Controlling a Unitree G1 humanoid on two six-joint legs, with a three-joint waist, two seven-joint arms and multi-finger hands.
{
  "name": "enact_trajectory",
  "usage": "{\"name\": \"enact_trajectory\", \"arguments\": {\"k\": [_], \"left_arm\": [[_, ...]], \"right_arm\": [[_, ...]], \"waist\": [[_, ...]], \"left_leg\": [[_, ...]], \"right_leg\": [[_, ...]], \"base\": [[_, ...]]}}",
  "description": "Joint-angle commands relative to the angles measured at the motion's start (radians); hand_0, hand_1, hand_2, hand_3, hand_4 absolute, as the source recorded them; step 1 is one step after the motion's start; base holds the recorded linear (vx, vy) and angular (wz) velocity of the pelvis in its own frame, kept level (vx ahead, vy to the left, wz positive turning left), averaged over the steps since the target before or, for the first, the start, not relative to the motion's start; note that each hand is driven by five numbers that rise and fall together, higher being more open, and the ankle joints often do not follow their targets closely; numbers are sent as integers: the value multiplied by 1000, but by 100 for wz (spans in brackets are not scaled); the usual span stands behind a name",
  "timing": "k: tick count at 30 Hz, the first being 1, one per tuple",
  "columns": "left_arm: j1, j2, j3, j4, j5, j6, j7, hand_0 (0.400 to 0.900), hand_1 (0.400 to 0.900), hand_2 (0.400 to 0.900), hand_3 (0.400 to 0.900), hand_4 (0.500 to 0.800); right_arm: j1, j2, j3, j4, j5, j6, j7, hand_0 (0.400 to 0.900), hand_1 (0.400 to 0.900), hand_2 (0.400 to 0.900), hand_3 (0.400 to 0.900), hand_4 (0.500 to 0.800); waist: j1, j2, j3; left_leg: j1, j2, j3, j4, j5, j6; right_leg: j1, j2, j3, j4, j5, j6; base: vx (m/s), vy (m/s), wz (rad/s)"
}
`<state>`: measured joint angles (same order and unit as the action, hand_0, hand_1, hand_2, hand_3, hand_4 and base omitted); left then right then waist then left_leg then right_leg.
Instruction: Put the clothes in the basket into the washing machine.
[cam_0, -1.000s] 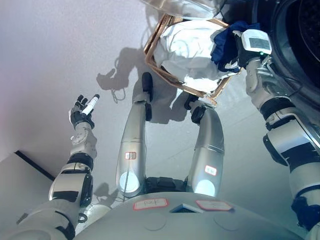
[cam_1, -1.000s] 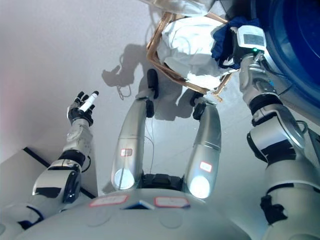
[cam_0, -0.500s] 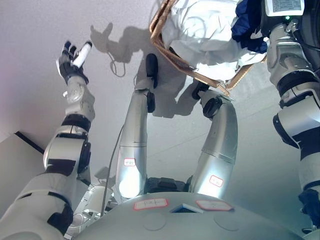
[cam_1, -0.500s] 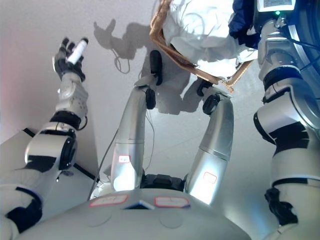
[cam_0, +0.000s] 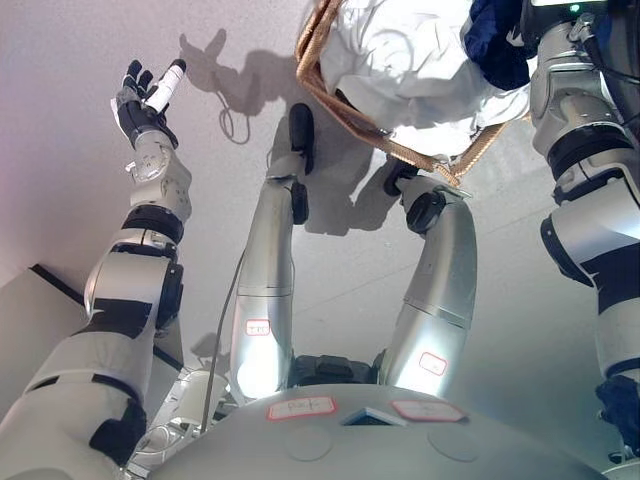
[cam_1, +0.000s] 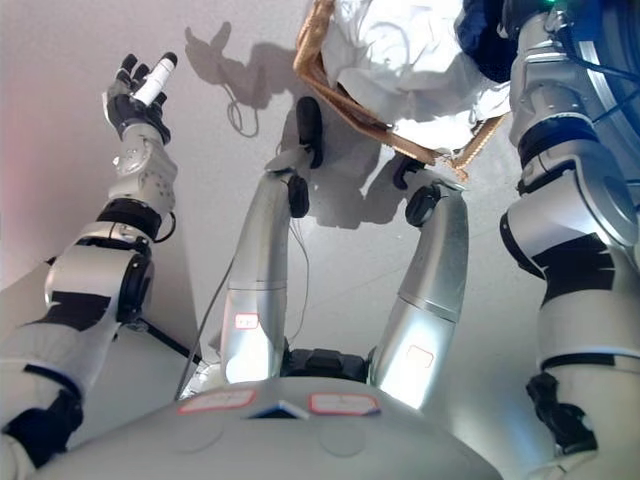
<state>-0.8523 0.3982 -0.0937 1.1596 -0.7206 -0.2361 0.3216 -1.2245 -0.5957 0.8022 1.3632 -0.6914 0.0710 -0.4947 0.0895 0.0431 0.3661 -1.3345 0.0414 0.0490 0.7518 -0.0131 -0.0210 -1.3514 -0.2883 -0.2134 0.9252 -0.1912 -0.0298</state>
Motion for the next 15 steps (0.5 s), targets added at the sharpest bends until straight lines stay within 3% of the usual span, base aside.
{"name": "enact_trajectory", "arguments": {"k": [1, 7, 14, 15], "left_arm": [[75, 37, 24, 89, 29, -24, 46, 900, 900, 900, 900, 800], [61, 28, 23, 91, 45, -31, 65, 900, 900, 900, 900, 800], [104, 74, 52, 86, 45, -40, 68, 900, 900, 900, 900, 800], [112, 78, 58, 85, 50, -42, 68, 900, 900, 900, 900, 800]], "right_arm": [[104, 31, 50, 84, -15, 66, -19, 400, 400, 400, 400, 500], [121, 48, -20, 60, 99, 44, -64, 400, 400, 400, 400, 500], [162, 47, -135, -15, 288, -13, -92, 400, 400, 400, 400, 500], [180, 51, -155, -19, 307, -20, -92, 400, 400, 400, 400, 500]], "waist": [[-24, 22, -141], [-37, 9, -151], [-60, -3, -135], [-65, -5, -127]], "left_leg": [[74, -16, 1, 13, -142, -49], [153, -3, 13, -85, -112, -47], [365, 8, 29, -263, -60, -61], [391, 6, 38, -298, -20, -56]], "right_leg": [[39, 61, 33, -31, 5, 117], [128, 82, 33, -130, 42, 123], [344, 116, 41, -335, 113, 135], [375, 115, 35, -384, 154, 126]], "base": [[-10, 14, -10], [-5, 3, -11], [-5, 17, -19], [-43, 33, -21]]}}
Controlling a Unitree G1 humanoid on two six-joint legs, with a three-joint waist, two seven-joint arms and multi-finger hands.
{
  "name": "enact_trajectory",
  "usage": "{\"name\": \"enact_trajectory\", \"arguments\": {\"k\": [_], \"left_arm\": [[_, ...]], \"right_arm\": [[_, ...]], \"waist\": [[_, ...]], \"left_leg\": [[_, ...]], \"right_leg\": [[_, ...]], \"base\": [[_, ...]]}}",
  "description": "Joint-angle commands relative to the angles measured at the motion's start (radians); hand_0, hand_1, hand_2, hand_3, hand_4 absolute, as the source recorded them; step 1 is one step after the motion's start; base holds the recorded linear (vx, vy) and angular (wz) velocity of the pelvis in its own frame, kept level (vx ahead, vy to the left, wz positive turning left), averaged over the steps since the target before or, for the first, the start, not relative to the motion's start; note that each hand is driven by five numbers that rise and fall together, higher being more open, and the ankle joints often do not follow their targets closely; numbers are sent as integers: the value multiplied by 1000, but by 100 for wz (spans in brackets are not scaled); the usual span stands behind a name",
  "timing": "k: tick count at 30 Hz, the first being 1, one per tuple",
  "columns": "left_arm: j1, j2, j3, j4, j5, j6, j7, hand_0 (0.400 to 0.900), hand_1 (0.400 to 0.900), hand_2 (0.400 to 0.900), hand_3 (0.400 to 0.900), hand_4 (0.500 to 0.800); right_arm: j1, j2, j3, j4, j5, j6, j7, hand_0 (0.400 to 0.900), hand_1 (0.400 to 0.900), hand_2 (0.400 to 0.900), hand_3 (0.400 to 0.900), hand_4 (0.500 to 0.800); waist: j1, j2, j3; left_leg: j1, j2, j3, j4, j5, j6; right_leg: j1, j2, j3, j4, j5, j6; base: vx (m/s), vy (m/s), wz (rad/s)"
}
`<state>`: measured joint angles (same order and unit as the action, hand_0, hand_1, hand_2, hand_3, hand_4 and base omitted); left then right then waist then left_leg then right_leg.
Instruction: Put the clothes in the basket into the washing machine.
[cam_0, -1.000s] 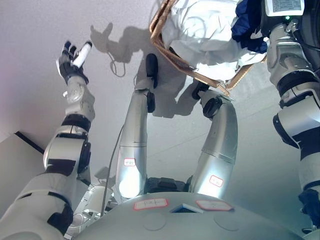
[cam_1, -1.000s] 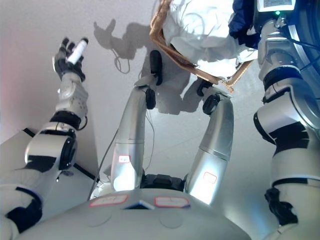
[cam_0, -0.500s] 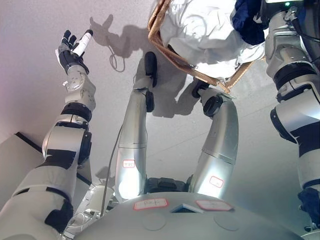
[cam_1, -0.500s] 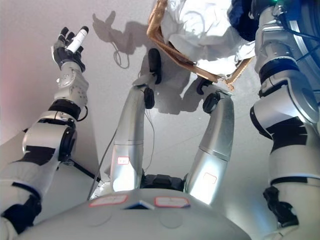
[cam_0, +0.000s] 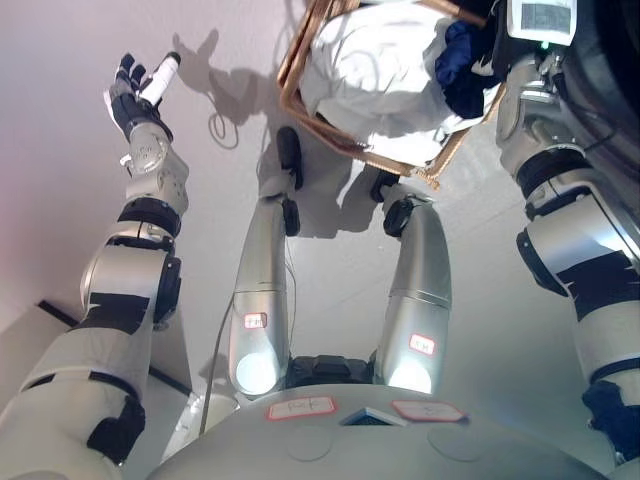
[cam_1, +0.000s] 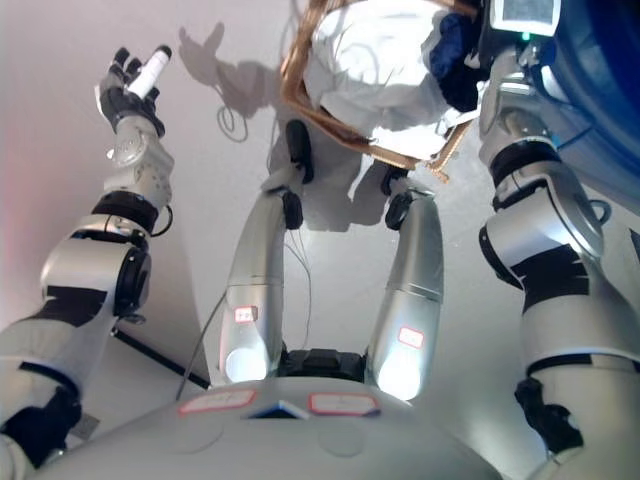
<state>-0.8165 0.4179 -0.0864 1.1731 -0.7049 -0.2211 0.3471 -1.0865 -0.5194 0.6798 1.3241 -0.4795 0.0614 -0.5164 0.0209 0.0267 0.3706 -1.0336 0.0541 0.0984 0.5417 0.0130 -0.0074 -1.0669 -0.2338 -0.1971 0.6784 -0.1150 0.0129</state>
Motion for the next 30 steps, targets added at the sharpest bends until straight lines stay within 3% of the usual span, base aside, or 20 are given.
{"name": "enact_trajectory", "arguments": {"k": [1, 2, 7, 11, 18, 22, 25, 30], "left_arm": [[80, 67, 54, 73, 30, -58, 40, 900, 900, 900, 900, 800], [80, 67, 54, 74, 30, -58, 40, 900, 900, 900, 900, 800], [106, 109, 82, 94, 37, -56, 27, 900, 900, 900, 900, 800], [126, 130, 98, 107, 41, -54, 21, 900, 900, 900, 900, 800], [175, 145, 122, 130, 45, -49, 8, 900, 900, 900, 900, 800], [155, 147, 112, 145, 41, -46, 3, 900, 900, 900, 900, 800], [94, 178, 85, 168, 18, -33, -13, 900, 900, 900, 900, 800], [41, 235, 74, 196, -21, -16, -41, 900, 900, 900, 900, 800]], "right_arm": [[41, -28, -55, 14, 134, -15, -69, 400, 400, 400, 400, 500], [41, -29, -55, 13, 134, -15, -69, 400, 400, 400, 400, 500], [122, -39, -309, -12, 526, -118, -58, 400, 400, 400, 400, 500], [157, -45, -406, -43, 686, -169, -56, 400, 400, 400, 400, 500], [187, -66, -612, -118, 1043, -306, -40, 400, 400, 400, 400, 500], [154, -91, -638, -80, 1165, -328, 15, 400, 400, 400, 400, 500], [61, -118, -663, -57, 1410, -361, 85, 400, 400, 400, 400, 500], [-95, -178, -622, -49, 1519, -359, 128, 400, 400, 400, 400, 500]], "waist": [[-2, 9, -128], [-1, 8, -122], [-31, 16, -106], [-37, 30, -99], [-40, 92, -113], [-36, 108, -117], [-27, 142, -117], [-1, 190, -109]], "left_leg": [[126, -10, -6, -113, -39, -72], [135, -10, -5, -118, -37, -72], [324, -21, 20, -266, 7, -71], [391, -28, 40, -320, 20, -72], [449, -47, 59, -372, 31, -73], [443, -50, 60, -372, 32, -74], [429, -57, 66, -394, 46, -78], [393, -61, 74, -424, 73, -89]], "right_leg": [[124, 69, 22, -170, 91, 86], [132, 70, 22, -175, 93, 86], [312, 94, 41, -356, 150, 91], [371, 101, 58, -413, 168, 93], [413, 104, 88, -449, 172, 87], [406, 102, 92, -445, 168, 84], [378, 98, 99, -447, 168, 83], [309, 93, 110, -425, 158, 79]], "base": [[-62, 22, -14], [59, 29, -26], [66, 7, -20], [46, 30, -20], [32, 17, -7], [5, -8, 7], [4, -7, 4], [20, -9, 3]]}}
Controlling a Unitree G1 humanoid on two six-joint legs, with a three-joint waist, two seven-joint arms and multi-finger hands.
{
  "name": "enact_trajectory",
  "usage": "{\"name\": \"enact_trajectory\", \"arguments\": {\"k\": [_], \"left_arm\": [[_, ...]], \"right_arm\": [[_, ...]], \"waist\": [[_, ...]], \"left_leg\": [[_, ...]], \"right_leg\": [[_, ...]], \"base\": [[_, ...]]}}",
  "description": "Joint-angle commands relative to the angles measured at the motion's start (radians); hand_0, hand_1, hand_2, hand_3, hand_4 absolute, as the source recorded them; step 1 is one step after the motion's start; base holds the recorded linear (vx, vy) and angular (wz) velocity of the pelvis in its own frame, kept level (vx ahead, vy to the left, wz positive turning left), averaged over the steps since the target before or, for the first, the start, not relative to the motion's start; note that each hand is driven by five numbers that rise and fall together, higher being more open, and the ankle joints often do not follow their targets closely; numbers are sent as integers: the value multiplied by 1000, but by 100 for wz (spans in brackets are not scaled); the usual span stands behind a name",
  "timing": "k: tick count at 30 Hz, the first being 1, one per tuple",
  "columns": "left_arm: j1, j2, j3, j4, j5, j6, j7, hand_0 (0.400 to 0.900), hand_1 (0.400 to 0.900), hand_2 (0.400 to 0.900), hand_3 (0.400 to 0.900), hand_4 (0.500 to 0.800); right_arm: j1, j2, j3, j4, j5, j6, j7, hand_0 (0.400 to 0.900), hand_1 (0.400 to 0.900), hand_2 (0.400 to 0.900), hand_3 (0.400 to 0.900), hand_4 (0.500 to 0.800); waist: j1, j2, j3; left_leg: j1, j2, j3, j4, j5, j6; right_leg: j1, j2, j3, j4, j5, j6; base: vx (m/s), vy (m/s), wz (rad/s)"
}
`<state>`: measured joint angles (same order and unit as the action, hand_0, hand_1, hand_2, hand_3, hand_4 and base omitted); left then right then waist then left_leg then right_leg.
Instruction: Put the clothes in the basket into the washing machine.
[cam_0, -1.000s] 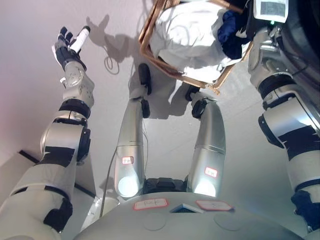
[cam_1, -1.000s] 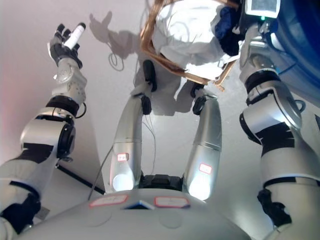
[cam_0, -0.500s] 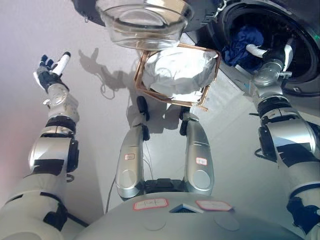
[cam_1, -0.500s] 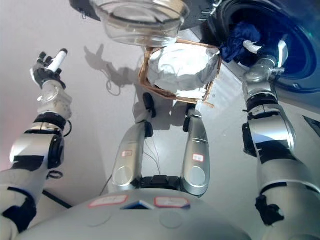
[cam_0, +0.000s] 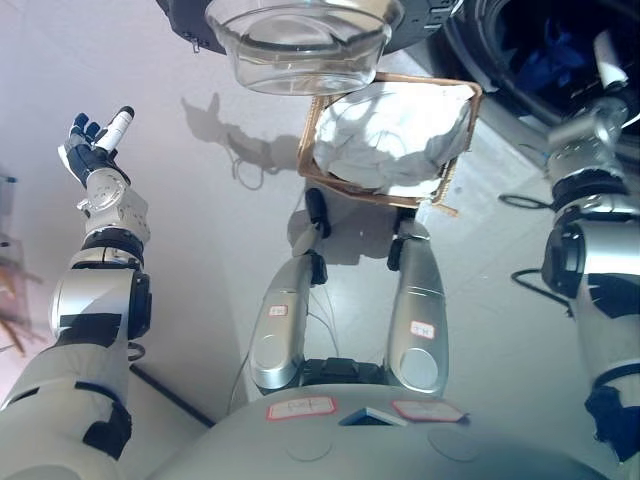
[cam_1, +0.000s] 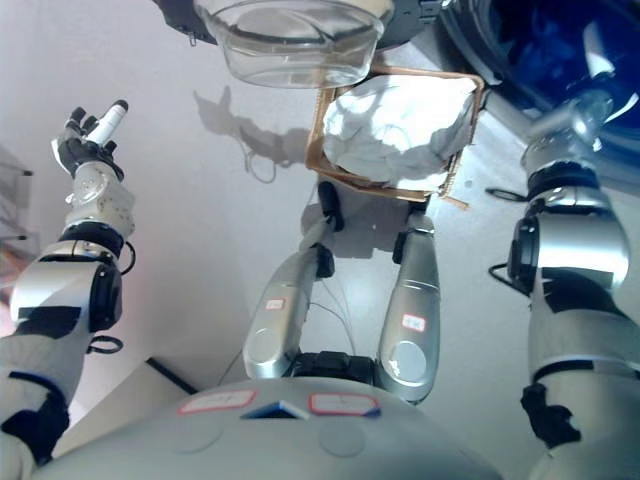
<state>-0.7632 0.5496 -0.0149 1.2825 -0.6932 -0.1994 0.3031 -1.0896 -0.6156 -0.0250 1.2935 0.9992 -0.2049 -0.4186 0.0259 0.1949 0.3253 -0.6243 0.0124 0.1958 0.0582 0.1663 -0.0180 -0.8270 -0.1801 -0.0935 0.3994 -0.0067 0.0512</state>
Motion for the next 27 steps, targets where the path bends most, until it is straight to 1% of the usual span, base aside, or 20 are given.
{"name": "enact_trajectory", "arguments": {"k": [1, 4, 8, 12, 13, 14, 16, 18, 19, 20, 21, 22, 23, 24, 25, 26, 27], "left_arm": [[-13, 103, 4, 88, -33, -38, 2, 900, 900, 900, 900, 800], [1, 121, 8, 92, -33, -33, -9, 900, 900, 900, 900, 800], [-2, 147, -1, 94, -21, -33, -15, 900, 900, 900, 900, 800], [20, 135, 5, 78, -26, -43, -23, 900, 900, 900, 900, 800], [30, 129, 5, 72, -26, -47, -24, 900, 900, 900, 900, 800], [32, 123, 3, 67, -23, -47, -21, 900, 900, 900, 900, 800], [8, 125, -12, 61, -17, -48, -15, 900, 900, 900, 900, 800], [-40, 142, -34, 63, -8, -47, -11, 900, 900, 900, 900, 800], [-78, 153, -52, 71, 1, -42, -7, 900, 900, 900, 900, 800], [-112, 165, -68, 82, 14, -38, -5, 900, 900, 900, 900, 800], [-141, 176, -76, 92, 17, -32, -6, 900, 900, 900, 900, 800], [-144, 176, -76, 94, 16, -32, -7, 900, 900, 900, 900, 800], [-168, 182, -89, 102, 24, -26, -4, 900, 900, 900, 900, 800], [-190, 185, -105, 111, 42, -23, -5, 900, 900, 900, 900, 800], [-202, 185, -109, 111, 56, -19, -6, 900, 900, 900, 900, 800], [-206, 190, -112, 112, 60, -19, -8, 900, 900, 900, 900, 800], [-205, 189, -105, 110, 62, -23, -14, 900, 900, 900, 900, 800]], "right_arm": [[-96, -83, 86, -15, 41, -92, 32, 400, 400, 400, 400, 500], [-162, -147, 137, 9, -15, -67, 23, 400, 400, 400, 400, 500], [-229, -195, 199, 24, -64, -52, 26, 400, 400, 400, 400, 500], [-259, -216, 228, 26, -98, -47, 26, 400, 400, 400, 400, 500], [-262, -222, 236, 33, -120, -42, 21, 592, 592, 592, 592, 615], [-267, -227, 243, 43, -139, -36, 14, 900, 900, 900, 900, 800], [-279, -232, 282, 58, -212, -14, 3, 900, 900, 900, 900, 800], [-284, -238, 351, 66, -329, 22, 8, 900, 900, 900, 900, 800], [-291, -242, 417, 84, -441, 51, 9, 900, 900, 900, 900, 800], [-302, -242, 464, 90, -501, 67, 20, 900, 900, 900, 900, 800], [-309, -239, 496, 92, -550, 81, 17, 900, 900, 900, 900, 800], [-311, -238, 496, 92, -551, 81, 16, 900, 900, 900, 900, 800], [-317, -235, 560, 102, -667, 105, 8, 900, 900, 900, 900, 800], [-336, -226, 665, 92, -820, 126, 21, 900, 900, 900, 900, 800], [-346, -225, 699, 86, -888, 132, 1, 900, 900, 900, 900, 800], [-354, -222, 760, 68, -970, 141, 21, 900, 900, 900, 900, 800], [-367, -221, 794, 56, -1013, 143, 17, 900, 900, 900, 900, 800]], "waist": [[-6, 23, -65], [14, 40, -72], [26, 47, -85], [33, 45, -90], [35, 42, -92], [35, 41, -94], [31, 32, -97], [25, 22, -95], [23, 14, -94], [19, 10, -92], [16, 5, -90], [16, 5, -89], [13, -2, -87], [9, -12, -85], [6, -16, -84], [4, -24, -83], [1, -30, -83]], "left_leg": [[-19, -19, -23, 59, -80, -78], [-34, -19, -27, 51, -67, -83], [-39, -20, -31, 45, -62, -88], [-31, -17, -40, 31, -55, -91], [-28, -18, -41, 29, -55, -92], [-25, -19, -43, 25, -54, -92], [-20, -19, -48, 26, -54, -91], [-20, -20, -51, 28, -54, -89], [-21, -19, -53, 30, -54, -88], [-22, -19, -55, 31, -54, -87], [-23, -20, -55, 32, -55, -86], [-24, -20, -55, 32, -55, -86], [-26, -19, -56, 35, -56, -85], [-32, -18, -56, 40, -56, -83], [-36, -16, -57, 43, -57, -82], [-40, -16, -60, 48, -58, -81], [-45, -15, -61, 52, -59, -80]], "right_leg": [[65, 38, 7, -143, 49, 40], [37, 38, 10, -115, 35, 35], [21, 39, 11, -100, 28, 33], [25, 43, 9, -105, 26, 33], [29, 44, 7, -106, 25, 33], [33, 46, 6, -108, 24, 32], [39, 50, 3, -110, 24, 30], [39, 55, 2, -108, 25, 27], [38, 56, 1, -106, 26, 26], [37, 58, 0, -107, 29, 25], [36, 58, -1, -109, 32, 25], [36, 58, -1, -109, 32, 26], [35, 59, -2, -111, 37, 25], [33, 61, -2, -112, 42, 24], [33, 62, -3, -113, 43, 23], [31, 64, -3, -113, 47, 23], [27, 66, -3, -114, 50, 22]], "base": [[33, -16, 8], [64, -46, 11], [53, -38, 9], [49, -34, 7], [43, -34, 8], [41, -38, 8], [27, -39, 6], [1, -35, 3], [-13, -36, 2], [-16, -31, 0], [0, 0, 0], [0, 0, 0], [-23, -23, -3], [-28, -28, -6], [-30, -28, -7], [-22, -13, -8], [-21, -5, -8]]}}
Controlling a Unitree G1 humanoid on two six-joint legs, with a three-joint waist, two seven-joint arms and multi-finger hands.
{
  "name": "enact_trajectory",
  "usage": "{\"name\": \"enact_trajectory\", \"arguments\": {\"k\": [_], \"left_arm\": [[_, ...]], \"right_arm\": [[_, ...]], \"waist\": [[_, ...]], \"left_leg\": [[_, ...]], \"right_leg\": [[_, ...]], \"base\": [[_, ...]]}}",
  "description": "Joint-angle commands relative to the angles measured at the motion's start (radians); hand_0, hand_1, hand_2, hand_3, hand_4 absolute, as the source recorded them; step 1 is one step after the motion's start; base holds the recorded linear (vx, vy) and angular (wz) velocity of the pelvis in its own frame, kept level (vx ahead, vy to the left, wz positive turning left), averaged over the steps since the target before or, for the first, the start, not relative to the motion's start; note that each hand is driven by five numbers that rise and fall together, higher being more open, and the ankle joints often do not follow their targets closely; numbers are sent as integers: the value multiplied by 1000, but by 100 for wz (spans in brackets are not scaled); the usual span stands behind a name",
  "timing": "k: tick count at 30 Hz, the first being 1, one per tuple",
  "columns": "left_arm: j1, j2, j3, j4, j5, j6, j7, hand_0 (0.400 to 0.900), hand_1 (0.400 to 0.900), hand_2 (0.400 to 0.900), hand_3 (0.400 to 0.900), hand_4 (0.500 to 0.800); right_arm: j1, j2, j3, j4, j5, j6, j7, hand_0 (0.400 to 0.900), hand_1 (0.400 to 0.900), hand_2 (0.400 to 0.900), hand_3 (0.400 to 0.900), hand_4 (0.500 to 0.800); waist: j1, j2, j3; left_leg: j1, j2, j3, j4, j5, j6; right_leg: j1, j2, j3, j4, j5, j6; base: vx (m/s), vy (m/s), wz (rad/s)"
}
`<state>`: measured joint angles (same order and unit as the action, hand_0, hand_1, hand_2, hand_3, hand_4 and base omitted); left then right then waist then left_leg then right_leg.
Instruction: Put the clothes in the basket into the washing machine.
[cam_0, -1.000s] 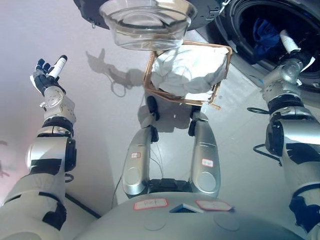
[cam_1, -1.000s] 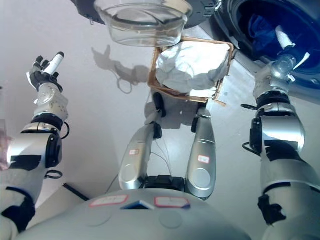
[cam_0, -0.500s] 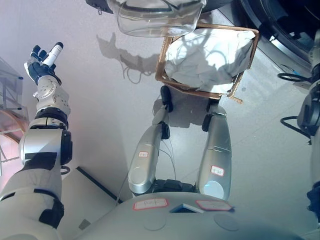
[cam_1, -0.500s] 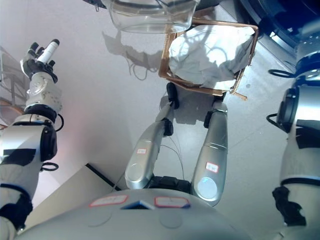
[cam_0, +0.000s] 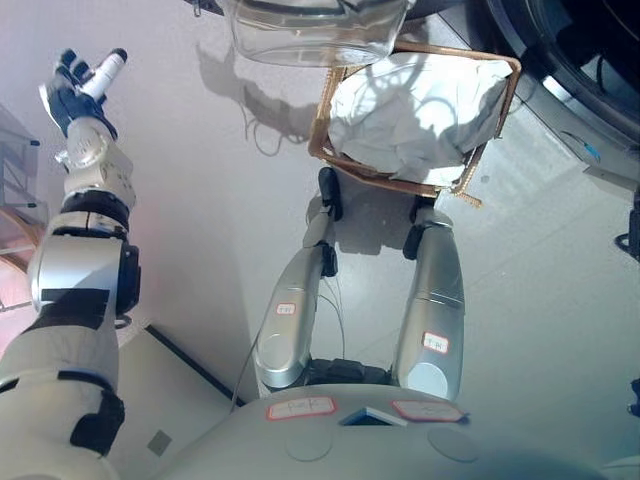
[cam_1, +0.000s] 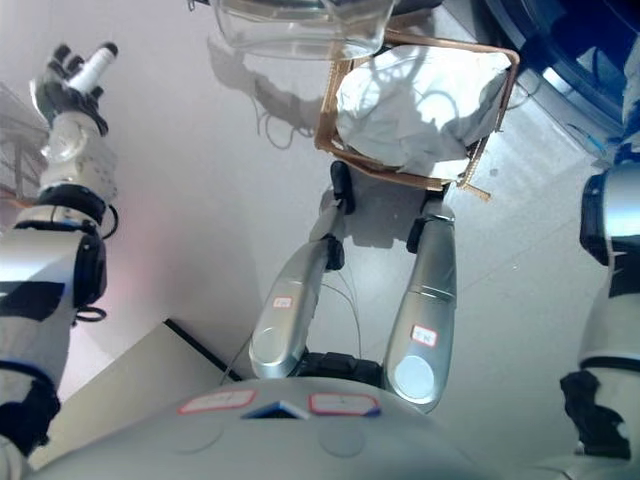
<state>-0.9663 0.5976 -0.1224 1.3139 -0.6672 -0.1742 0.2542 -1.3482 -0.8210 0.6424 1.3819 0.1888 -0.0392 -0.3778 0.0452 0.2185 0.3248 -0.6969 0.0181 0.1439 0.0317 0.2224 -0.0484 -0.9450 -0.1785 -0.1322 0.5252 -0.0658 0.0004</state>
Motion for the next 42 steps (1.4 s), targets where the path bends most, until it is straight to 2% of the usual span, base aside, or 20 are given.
{"name": "enact_trajectory", "arguments": {"k": [1, 5, 9, 12, 18, 21, 26, 29, 30, 33, 36, 41, 42], "left_arm": [[-7, 140, 0, 80, 33, -47, 34, 900, 900, 900, 900, 800], [-10, 108, 2, 83, 34, -45, 32, 900, 900, 900, 900, 800], [13, 98, 14, 80, 37, -46, 31, 900, 900, 900, 900, 800], [99, 92, 62, 59, 36, -53, 29, 900, 900, 900, 900, 800], [255, 46, 145, -8, 33, -72, 24, 900, 900, 900, 900, 800], [313, 19, 166, -48, 40, -82, 25, 900, 900, 900, 900, 800], [387, -32, 190, -92, 38, -97, 25, 900, 900, 900, 900, 800], [429, -63, 197, -109, 43, -99, 21, 900, 900, 900, 900, 800], [481, -103, 204, -121, 49, -103, 16, 900, 900, 900, 900, 800], [560, -167, 209, -135, 59, -107, 10, 900, 900, 900, 900, 800], [628, -202, 216, -141, 79, -107, 7, 900, 900, 900, 900, 800], [694, -239, 219, -131, 107, -99, -12, 900, 900, 900, 900, 800], [810, -207, 269, -247, 92, -117, -54, 900, 900, 900, 900, 800]], "right_arm": [[-112, -9, 133, -33, -211, -20, -23, 900, 900, 900, 900, 800], [-87, 24, 116, -22, -218, -18, -20, 900, 900, 900, 900, 800], [-36, 50, 47, -29, -157, -31, -10, 900, 900, 900, 900, 800], [85, 76, -59, -84, -83, -57, -10, 900, 900, 900, 900, 800], [373, 164, -217, -197, -15, -97, 8, 900, 900, 900, 900, 800], [522, 215, -272, -271, 1, -116, 28, 900, 900, 900, 900, 800], [682, 301, -350, -315, 48, -141, 40, 900, 900, 900, 900, 800], [746, 335, -368, -318, 59, -143, 50, 900, 900, 900, 900, 800], [817, 375, -393, -309, 78, -147, 62, 900, 900, 900, 900, 800], [924, 445, -442, -279, 132, -154, 79, 900, 900, 900, 900, 800], [1010, 496, -499, -233, 200, -158, 104, 900, 900, 900, 900, 800], [1094, 536, -548, -151, 262, -149, 157, 900, 900, 900, 900, 800], [1121, 529, -584, -147, 275, -147, 174, 900, 900, 900, 900, 800]], "waist": [[-19, -57, -83], [-24, -74, -79], [-25, -86, -77], [-27, -98, -70], [-35, -135, -57], [-45, -169, -45], [-49, -200, -31], [-49, -211, -30], [-49, -221, -38], [-49, -233, -60], [-51, -242, -95], [-53, -247, -148], [-39, -243, -156]], "left_leg": [[25, -21, -10, 81, -116, -48], [12, -21, -16, 98, -121, -44], [8, -21, -19, 112, -128, -39], [20, -22, -26, 120, -135, -34], [67, -21, -35, 125, -148, -25], [85, -22, -39, 147, -165, -14], [110, -17, -44, 192, -188, 0], [144, -17, -44, 195, -195, 1], [185, -15, -43, 189, -198, 2], [257, -19, -46, 159, -197, 2], [326, -22, -47, 106, -186, -1], [412, -22, -42, 40, -168, -4], [425, -25, -51, 32, -166, -2]], "right_leg": [[144, 67, 37, -241, 111, 72], [140, 69, 38, -241, 118, 74], [142, 72, 42, -234, 120, 72], [162, 74, 40, -237, 124, 73], [233, 76, 27, -271, 138, 76], [266, 79, 26, -285, 149, 77], [305, 76, 20, -275, 148, 76], [344, 77, 17, -279, 145, 76], [391, 78, 15, -292, 146, 77], [472, 82, 11, -335, 149, 83], [544, 88, 10, -389, 158, 92], [633, 93, 9, -451, 169, 103], [649, 91, 5, -460, 171, 104]], "base": [[-19, 5, -7], [-5, 1, -1], [0, 0, 0], [-6, 12, 0], [-13, 9, -2], [-65, 46, -11], [-48, 35, -4], [3, 10, -1], [0, 0, 0], [53, 36, -3], [46, 21, -5], [56, 17, -3], [46, 4, 15]]}}
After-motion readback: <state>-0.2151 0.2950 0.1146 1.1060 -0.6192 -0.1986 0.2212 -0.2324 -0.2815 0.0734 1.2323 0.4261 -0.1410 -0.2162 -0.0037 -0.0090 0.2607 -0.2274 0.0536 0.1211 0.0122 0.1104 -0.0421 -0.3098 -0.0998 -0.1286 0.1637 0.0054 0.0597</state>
